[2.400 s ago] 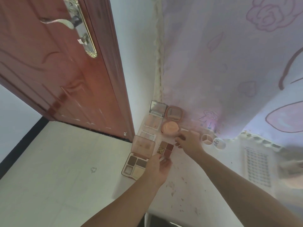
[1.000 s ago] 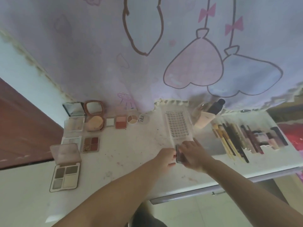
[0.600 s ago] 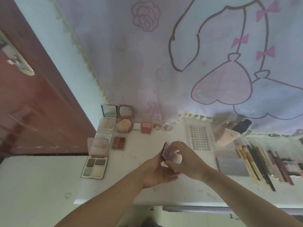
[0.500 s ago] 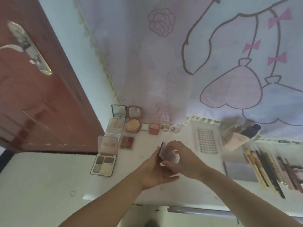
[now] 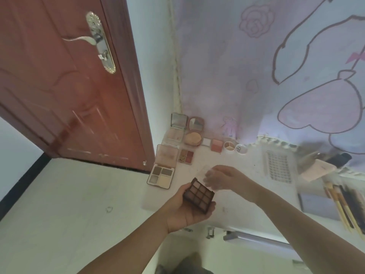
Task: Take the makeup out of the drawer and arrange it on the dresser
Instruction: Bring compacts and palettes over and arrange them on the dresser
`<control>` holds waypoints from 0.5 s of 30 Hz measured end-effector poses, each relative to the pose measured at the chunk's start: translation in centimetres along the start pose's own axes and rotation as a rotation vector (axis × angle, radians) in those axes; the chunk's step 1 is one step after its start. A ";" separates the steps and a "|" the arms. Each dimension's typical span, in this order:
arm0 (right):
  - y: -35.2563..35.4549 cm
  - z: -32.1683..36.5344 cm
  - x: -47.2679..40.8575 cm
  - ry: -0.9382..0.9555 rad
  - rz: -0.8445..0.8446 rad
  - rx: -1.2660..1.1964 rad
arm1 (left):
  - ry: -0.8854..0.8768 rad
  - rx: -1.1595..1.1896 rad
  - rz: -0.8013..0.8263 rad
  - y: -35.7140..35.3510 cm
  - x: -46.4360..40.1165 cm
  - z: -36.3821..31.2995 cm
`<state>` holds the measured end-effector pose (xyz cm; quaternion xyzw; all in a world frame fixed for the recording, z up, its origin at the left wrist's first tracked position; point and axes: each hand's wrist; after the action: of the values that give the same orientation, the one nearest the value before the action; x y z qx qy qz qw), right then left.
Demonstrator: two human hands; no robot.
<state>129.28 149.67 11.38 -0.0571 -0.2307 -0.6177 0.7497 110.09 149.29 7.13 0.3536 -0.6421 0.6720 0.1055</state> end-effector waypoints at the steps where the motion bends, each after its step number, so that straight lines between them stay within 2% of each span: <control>1: 0.0 0.0 -0.3 -0.015 -0.014 -0.036 | -0.017 -0.002 -0.004 0.5 0.0 0.0; 7: -0.8 -1.5 -3.6 -0.035 -0.210 0.147 | -0.224 0.090 -0.215 2.1 -1.4 -0.8; 12: -1.8 -2.3 -7.3 -0.048 -0.095 0.230 | -0.315 0.201 -0.362 2.4 -2.7 -1.8; 15: -1.8 -3.0 -8.5 -0.033 -0.157 0.230 | -0.292 0.196 -0.349 2.6 -3.2 -2.4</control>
<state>127.31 155.82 4.78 0.0374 -0.3159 -0.6430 0.6966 110.03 152.11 3.30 0.5609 -0.5115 0.6446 0.0911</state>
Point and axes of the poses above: each hand's wrist, its own x-axis away from the middle knuckle, its own y-axis out of the back of the hand, z = x × y
